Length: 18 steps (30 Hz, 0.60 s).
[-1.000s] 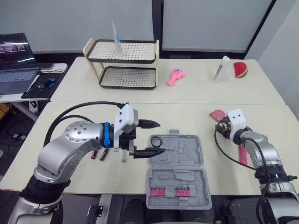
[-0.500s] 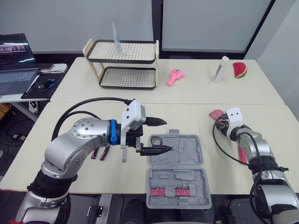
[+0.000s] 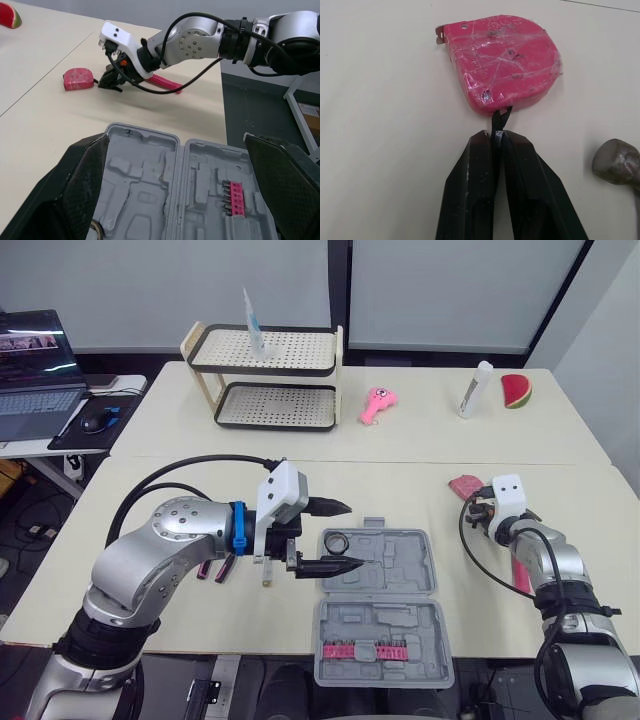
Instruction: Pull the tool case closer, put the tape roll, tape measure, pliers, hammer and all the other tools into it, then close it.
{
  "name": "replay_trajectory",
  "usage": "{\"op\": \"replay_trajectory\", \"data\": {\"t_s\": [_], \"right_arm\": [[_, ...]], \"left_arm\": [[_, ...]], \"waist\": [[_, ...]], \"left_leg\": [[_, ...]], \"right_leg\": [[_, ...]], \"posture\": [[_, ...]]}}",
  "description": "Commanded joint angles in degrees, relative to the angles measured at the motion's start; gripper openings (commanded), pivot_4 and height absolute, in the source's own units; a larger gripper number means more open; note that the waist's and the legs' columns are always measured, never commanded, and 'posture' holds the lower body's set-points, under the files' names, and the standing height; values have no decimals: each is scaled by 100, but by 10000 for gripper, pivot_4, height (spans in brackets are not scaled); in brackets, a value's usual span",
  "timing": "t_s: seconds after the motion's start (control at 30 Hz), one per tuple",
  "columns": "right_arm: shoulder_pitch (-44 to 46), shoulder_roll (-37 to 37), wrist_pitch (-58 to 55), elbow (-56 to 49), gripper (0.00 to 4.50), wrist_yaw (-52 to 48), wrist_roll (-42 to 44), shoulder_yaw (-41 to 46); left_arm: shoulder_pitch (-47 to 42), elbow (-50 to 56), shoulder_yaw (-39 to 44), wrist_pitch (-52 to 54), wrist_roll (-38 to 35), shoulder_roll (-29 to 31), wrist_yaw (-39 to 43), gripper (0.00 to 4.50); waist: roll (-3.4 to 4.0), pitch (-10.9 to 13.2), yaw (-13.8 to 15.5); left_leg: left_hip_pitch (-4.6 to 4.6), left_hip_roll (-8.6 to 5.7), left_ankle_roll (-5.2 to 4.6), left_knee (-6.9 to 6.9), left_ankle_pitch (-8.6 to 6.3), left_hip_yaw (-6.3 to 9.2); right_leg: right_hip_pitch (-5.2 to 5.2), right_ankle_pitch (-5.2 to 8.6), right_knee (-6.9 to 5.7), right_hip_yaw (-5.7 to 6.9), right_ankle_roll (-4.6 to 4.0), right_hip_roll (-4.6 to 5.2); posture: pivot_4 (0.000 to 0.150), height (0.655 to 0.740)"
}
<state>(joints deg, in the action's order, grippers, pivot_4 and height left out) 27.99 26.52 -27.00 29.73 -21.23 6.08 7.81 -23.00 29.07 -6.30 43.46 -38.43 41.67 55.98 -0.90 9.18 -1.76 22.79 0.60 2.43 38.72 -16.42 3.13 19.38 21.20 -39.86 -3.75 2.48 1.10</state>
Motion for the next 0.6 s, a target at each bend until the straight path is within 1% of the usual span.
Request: {"op": "replay_trajectory", "data": {"t_s": [0.03, 0.2, 0.43, 0.5, 0.6], "right_arm": [[-338, 107, -367, -606, 237, -123, 156, 102], [-1004, 308, -808, -1706, 237, -361, 340, 127], [-2026, 545, -1310, -3235, 237, -629, 558, 122], [-2195, 574, -1241, -3473, 237, -633, 526, 105], [-2119, 461, -981, -3497, 237, -621, 582, 183]], "left_arm": [[110, 188, 137, -162, 17, 220, 175, 45000], [381, 215, 25, -491, 279, 515, 421, 45000], [503, 231, -103, -731, 449, 543, 544, 45000], [507, 207, -107, -763, 457, 514, 543, 45000], [409, 151, -78, -741, 394, 359, 449, 45000]], "waist": [[0, 0, -2], [3, 2, 9], [5, 4, 17], [6, 4, 11], [7, 5, 5]], "left_leg": [[0, 1, 0, 0, 0, 0], [3, 0, -1, -2, -1, 3], [5, -2, -3, -3, -2, 6], [7, -2, -3, -5, -2, 6], [4, -3, -3, -5, -2, 3]], "right_leg": [[0, 0, 0, 0, 0, 0], [2, 0, 2, -1, 0, 0], [1, 0, 4, 0, 1, 0], [2, 0, 9, -2, 1, 0], [1, 0, 7, -4, 1, 0]], "posture": [[1500, 7400], [1500, 7400], [1500, 7400], [1500, 7400], [1500, 7400]]}}
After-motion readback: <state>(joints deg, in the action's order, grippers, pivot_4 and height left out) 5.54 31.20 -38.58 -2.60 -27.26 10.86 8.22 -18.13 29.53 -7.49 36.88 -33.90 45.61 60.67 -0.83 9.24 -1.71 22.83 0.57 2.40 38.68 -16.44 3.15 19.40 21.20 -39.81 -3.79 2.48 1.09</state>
